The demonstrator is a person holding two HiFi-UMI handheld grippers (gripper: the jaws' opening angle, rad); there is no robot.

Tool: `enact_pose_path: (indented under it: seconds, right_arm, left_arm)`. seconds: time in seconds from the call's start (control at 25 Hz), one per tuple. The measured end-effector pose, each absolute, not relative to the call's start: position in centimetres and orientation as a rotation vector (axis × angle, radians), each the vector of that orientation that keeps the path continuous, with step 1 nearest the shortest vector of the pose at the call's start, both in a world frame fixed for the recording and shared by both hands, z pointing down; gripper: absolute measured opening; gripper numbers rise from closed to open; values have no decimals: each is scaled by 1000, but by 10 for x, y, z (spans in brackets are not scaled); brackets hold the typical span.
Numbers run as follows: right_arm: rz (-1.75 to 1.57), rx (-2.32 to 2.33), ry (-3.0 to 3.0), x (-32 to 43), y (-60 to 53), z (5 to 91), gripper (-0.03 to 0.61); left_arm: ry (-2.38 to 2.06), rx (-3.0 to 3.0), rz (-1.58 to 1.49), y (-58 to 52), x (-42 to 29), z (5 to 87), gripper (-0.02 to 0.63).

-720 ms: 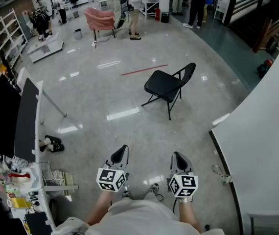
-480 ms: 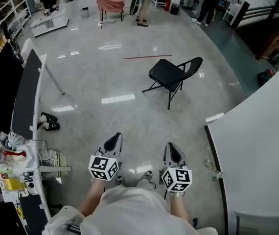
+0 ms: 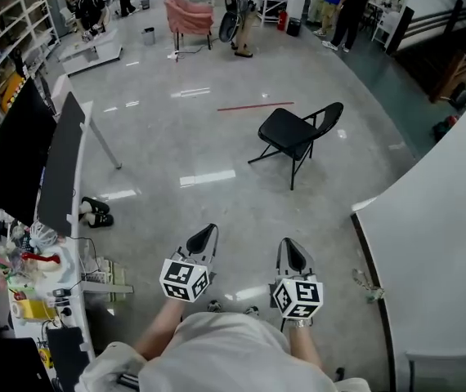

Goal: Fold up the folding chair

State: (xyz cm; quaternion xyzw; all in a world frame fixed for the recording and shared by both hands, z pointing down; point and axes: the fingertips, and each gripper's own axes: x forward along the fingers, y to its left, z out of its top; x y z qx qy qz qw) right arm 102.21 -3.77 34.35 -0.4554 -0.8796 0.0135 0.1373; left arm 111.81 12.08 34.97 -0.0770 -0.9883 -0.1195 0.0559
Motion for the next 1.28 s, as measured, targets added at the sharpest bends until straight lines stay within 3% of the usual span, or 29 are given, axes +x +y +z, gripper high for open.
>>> enact_pose_path:
  seconds: [0.64,1.28]
  right_arm:
    - [125,-1314,-2546,968,-144,342,5]
    - [31,-1201,-2534,910,-78,381,5]
  left_arm:
    - [-2957,-264,-275,5,1081,347,18]
    - [-2953,-278,-353,95,1012,383,11]
